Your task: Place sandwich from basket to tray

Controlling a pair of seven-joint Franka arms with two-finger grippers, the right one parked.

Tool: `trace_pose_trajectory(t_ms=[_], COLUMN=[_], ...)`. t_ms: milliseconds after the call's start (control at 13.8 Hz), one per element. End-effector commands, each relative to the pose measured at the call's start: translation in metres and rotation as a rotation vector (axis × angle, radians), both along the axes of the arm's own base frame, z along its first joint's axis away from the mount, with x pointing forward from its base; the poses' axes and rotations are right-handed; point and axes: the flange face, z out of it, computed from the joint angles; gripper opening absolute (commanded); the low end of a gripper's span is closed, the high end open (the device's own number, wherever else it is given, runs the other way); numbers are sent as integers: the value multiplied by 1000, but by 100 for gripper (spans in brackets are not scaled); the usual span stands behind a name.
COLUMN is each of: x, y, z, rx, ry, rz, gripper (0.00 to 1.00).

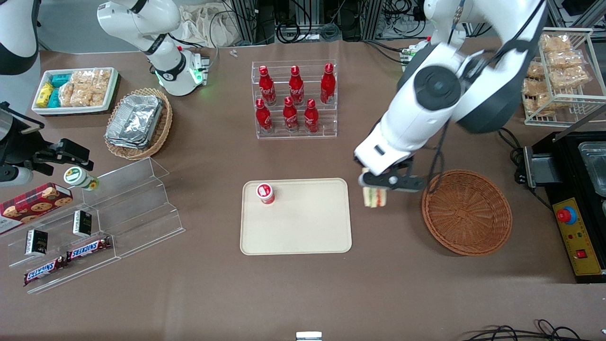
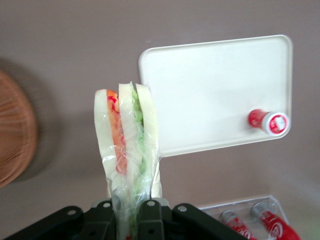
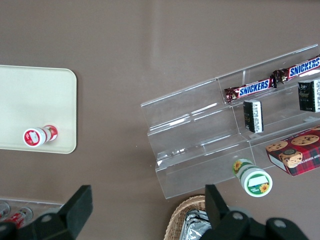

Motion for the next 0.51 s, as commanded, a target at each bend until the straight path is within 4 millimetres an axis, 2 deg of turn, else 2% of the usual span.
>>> trace_pose_trajectory(t_ms=[0,145,218,436], x=[16,24,19,21], y=[-32,-48,-61,-65], z=[-57,-104,-126,-180], rx=[-51,-44,-14,38], ry=[-15,-42,-62,-57], rz=[-5,43,44,48], gripper=[0,0,0,0])
